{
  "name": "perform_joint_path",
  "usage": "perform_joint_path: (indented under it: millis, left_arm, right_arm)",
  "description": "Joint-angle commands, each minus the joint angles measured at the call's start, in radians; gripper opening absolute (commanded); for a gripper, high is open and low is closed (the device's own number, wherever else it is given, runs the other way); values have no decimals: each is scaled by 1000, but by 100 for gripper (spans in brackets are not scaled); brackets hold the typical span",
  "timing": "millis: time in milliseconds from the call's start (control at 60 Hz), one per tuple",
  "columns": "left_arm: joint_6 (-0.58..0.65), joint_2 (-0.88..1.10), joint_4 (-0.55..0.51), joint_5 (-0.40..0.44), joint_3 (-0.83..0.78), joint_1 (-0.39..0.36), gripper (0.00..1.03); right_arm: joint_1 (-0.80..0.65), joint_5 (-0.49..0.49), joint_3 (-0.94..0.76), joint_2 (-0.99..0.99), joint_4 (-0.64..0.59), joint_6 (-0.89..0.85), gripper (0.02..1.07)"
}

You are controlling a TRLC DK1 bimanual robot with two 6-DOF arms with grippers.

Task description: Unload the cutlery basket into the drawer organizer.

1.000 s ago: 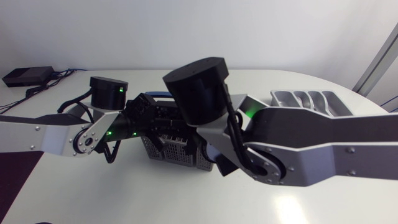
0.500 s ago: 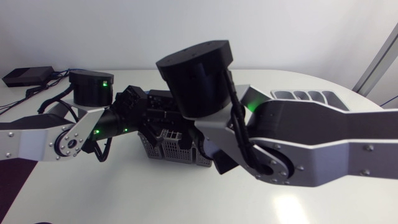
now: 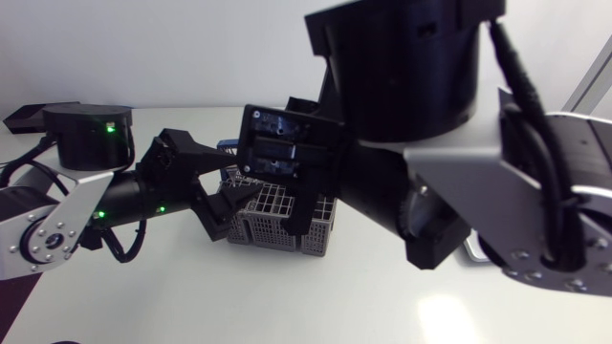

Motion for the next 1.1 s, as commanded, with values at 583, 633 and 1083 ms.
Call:
perform_joint_path:
  millis: [583,633,1083]
  left_arm:
    - [-73,-108,-136,165,23,44,36]
    - [-75,-108,-139,173,26,48,30]
    - [-79,-111,-167,199,34,42,11]
  right_arm:
    - [-41,-184,3,-55,-82,103,8]
    - [-45,-187,5,-58,-82,103,8]
    - [-59,-207,11,-62,-72,103,8]
